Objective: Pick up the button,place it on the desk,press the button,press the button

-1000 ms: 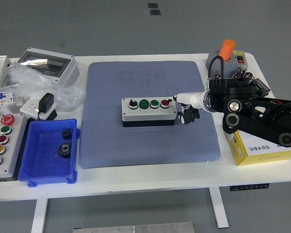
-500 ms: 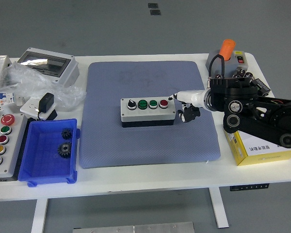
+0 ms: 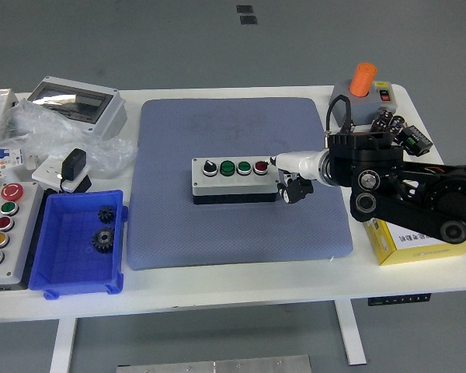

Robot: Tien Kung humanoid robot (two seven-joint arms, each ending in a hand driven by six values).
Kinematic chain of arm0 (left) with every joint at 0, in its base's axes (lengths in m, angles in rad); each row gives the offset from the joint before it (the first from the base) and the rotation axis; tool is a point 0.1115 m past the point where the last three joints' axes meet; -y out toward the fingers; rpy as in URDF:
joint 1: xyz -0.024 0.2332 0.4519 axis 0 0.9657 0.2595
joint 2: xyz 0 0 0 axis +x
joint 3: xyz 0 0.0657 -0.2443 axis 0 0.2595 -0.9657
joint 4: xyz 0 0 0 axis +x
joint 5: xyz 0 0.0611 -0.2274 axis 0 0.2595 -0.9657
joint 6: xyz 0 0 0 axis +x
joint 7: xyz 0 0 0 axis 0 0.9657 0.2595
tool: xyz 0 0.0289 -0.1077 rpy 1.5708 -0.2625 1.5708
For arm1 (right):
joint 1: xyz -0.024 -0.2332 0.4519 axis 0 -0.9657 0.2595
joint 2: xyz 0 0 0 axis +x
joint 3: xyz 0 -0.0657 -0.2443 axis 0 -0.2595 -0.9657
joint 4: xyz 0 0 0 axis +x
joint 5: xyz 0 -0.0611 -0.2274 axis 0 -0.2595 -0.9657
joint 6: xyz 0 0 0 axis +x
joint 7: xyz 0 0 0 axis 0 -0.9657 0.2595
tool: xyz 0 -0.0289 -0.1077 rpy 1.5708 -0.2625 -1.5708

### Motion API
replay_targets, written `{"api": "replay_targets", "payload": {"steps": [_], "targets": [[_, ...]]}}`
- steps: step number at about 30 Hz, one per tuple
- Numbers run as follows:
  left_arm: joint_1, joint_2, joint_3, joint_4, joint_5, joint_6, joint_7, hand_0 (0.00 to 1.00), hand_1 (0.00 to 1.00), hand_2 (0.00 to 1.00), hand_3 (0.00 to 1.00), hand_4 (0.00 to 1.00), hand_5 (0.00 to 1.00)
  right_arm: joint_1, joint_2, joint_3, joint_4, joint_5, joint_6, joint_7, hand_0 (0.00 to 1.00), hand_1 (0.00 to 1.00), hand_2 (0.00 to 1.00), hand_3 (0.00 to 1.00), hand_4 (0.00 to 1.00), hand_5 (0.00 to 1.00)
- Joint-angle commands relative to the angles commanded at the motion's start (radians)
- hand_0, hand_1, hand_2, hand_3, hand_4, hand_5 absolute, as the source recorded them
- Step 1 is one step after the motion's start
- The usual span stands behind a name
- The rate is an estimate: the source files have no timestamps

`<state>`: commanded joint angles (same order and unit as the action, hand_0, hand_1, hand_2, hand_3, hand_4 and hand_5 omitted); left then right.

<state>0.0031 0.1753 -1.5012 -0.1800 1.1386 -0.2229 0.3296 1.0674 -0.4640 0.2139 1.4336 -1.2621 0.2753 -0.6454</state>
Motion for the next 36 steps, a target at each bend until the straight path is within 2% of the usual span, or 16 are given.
{"api": "replay_targets", "payload": {"steps": [6, 10, 16, 21, 23, 26, 27, 32, 33, 36], "targets": [[-0.001, 0.001, -0.001, 0.000, 0.001, 0.001, -0.001, 0.732, 0.740, 0.620, 0.630, 0.590, 0.197, 0.001, 0.000, -0.003, -0.005, -0.001, 0.001, 0.000, 0.278, 0.277, 0.239, 0.998, 0.173, 0.002], [0.000, 0.001, -0.002, 0.000, 0.003, 0.001, -0.003, 0.732, 0.740, 0.619, 0.628, 0.590, 0.198, 0.002, -0.008, 0.012, 0.004, -0.016, -0.015, 0.000, 0.277, 0.275, 0.238, 0.998, 0.171, 0.002], [0.002, -0.002, -0.005, 0.000, 0.006, -0.002, 0.000, 0.731, 0.740, 0.618, 0.628, 0.587, 0.195, -0.025, -0.055, 0.113, 0.042, -0.015, -0.064, 0.002, 0.270, 0.275, 0.237, 0.998, 0.167, 0.003], [0.003, -0.003, -0.002, 0.000, 0.003, -0.006, 0.010, 0.731, 0.739, 0.616, 0.627, 0.582, 0.190, -0.126, -0.090, 0.237, 0.071, -0.043, -0.106, 0.052, 0.260, 0.273, 0.236, 0.998, 0.160, 0.008], [0.003, -0.005, 0.001, 0.000, 0.001, -0.005, 0.013, 0.731, 0.739, 0.616, 0.627, 0.582, 0.190, -0.177, -0.086, 0.296, 0.069, -0.082, -0.141, 0.071, 0.260, 0.273, 0.236, 0.998, 0.160, 0.008], [0.004, -0.011, 0.010, 0.000, -0.002, 0.008, 0.026, 0.731, 0.739, 0.616, 0.627, 0.582, 0.190, -0.260, -0.061, 0.391, 0.058, -0.160, -0.210, 0.106, 0.260, 0.273, 0.236, 0.998, 0.160, 0.008], [0.004, -0.013, 0.017, 0.000, -0.005, 0.020, 0.034, 0.731, 0.740, 0.613, 0.625, 0.582, 0.193, -0.295, -0.049, 0.430, 0.052, -0.193, -0.245, 0.129, 0.269, 0.368, 0.411, 0.978, 0.493, 0.077], [0.005, -0.020, 0.047, 0.000, -0.015, 0.069, 0.077, 0.731, 0.740, 0.613, 0.625, 0.582, 0.193, -0.454, 0.021, 0.603, 0.003, -0.362, -0.431, 0.259, 0.269, 0.368, 0.411, 0.978, 0.493, 0.077], [0.006, -0.021, 0.052, 0.000, -0.014, 0.081, 0.087, 0.731, 0.740, 0.608, 0.624, 0.580, 0.193, -0.488, 0.039, 0.639, -0.015, -0.398, -0.471, 0.293, 0.521, 0.560, 0.603, 0.883, 0.558, 0.152], [0.007, -0.023, 0.065, 0.000, -0.020, 0.105, 0.103, 0.731, 0.740, 0.608, 0.624, 0.580, 0.193, -0.577, 0.080, 0.726, -0.060, -0.438, -0.580, 0.396, 0.521, 0.560, 0.603, 0.883, 0.558, 0.152]]}}
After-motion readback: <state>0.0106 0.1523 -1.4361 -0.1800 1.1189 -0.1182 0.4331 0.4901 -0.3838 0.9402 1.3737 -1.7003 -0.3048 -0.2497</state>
